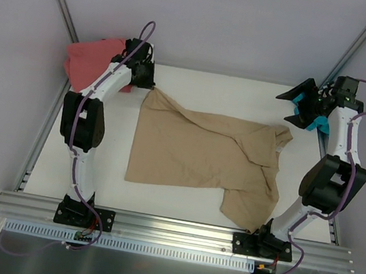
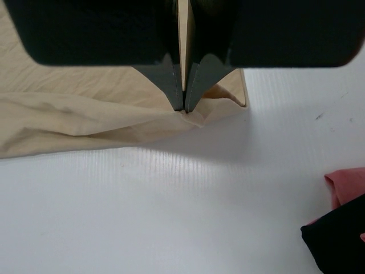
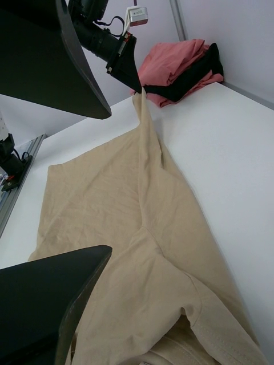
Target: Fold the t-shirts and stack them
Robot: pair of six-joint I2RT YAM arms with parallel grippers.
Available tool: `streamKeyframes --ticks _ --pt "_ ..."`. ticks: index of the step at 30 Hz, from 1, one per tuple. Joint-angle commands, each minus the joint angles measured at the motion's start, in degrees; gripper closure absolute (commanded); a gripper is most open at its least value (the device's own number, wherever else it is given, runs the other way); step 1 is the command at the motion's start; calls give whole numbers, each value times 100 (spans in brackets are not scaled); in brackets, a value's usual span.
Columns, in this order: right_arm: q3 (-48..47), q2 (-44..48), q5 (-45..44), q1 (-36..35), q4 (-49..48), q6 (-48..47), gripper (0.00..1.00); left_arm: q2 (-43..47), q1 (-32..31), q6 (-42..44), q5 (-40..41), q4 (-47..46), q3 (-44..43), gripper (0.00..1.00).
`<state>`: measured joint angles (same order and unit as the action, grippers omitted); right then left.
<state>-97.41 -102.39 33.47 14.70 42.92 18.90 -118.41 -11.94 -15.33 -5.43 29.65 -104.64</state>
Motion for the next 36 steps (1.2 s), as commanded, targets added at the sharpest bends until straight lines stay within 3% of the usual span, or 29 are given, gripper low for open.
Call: streamKeyframes --ticks 1,16,25,36 --pt "-174 17 107 -37 6 -9 0 37 -106 197 -11 -153 4 100" --pt "-121 -27 195 -37 -55 70 0 1293 -379 373 780 -126 2368 100" --pt "20 52 221 -46 -117 123 1 1479 -554 312 754 -21 2413 100" --pt "117 149 230 -55 -117 114 1 1654 -695 312 1457 -82 2878 100"
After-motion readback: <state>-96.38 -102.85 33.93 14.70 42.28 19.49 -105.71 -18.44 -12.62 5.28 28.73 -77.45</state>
